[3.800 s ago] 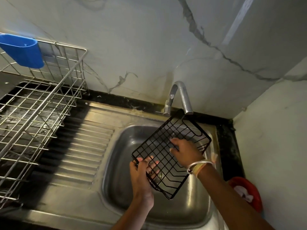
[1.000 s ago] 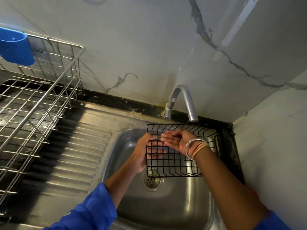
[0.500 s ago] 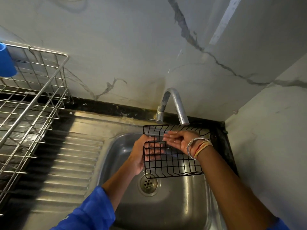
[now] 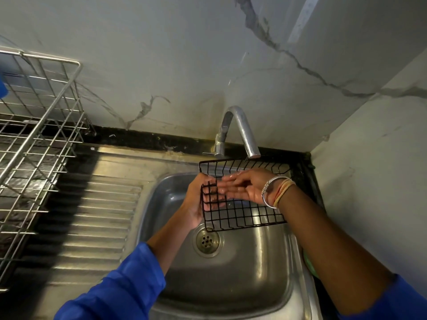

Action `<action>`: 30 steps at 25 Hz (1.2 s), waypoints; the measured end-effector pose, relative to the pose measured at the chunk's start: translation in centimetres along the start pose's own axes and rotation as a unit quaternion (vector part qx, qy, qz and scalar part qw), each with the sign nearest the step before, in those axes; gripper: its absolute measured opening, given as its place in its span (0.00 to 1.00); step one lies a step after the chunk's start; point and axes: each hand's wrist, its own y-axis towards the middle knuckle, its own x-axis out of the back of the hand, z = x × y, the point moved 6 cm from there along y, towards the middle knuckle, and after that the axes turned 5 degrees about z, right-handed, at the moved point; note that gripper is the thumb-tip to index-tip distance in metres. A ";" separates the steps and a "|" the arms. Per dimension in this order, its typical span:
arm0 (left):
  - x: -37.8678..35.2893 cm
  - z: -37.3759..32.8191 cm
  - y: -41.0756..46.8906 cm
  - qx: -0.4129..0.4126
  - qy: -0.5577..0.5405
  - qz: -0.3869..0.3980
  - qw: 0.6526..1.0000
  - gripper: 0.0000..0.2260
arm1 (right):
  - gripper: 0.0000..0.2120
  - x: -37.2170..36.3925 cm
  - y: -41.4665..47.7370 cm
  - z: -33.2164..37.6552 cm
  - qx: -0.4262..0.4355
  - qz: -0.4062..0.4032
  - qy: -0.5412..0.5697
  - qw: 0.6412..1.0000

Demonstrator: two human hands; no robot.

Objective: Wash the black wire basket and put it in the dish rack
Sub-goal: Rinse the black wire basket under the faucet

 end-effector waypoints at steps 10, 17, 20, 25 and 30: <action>-0.6 -0.4 0.1 -0.036 0.034 0.028 0.998 0.20 | 0.13 -1.8 1.2 -1.2 -0.010 -0.049 -0.084 0.995; 1.0 -1.6 -0.2 -0.049 0.024 0.019 0.998 0.21 | 0.09 -0.5 0.3 -1.6 -0.072 -0.042 -0.192 0.978; 0.3 -1.6 -0.1 -0.033 0.021 0.022 0.999 0.28 | 0.07 0.0 0.6 1.8 0.077 -0.135 -0.077 0.985; 1.1 -1.8 0.4 -0.039 0.024 0.019 0.999 0.19 | 0.08 0.3 -2.1 1.6 0.134 -0.093 -0.312 0.936; 2.7 -2.3 0.9 -0.035 0.023 0.023 0.999 0.20 | 0.19 7.4 -10.5 3.8 0.388 -0.354 -0.327 0.786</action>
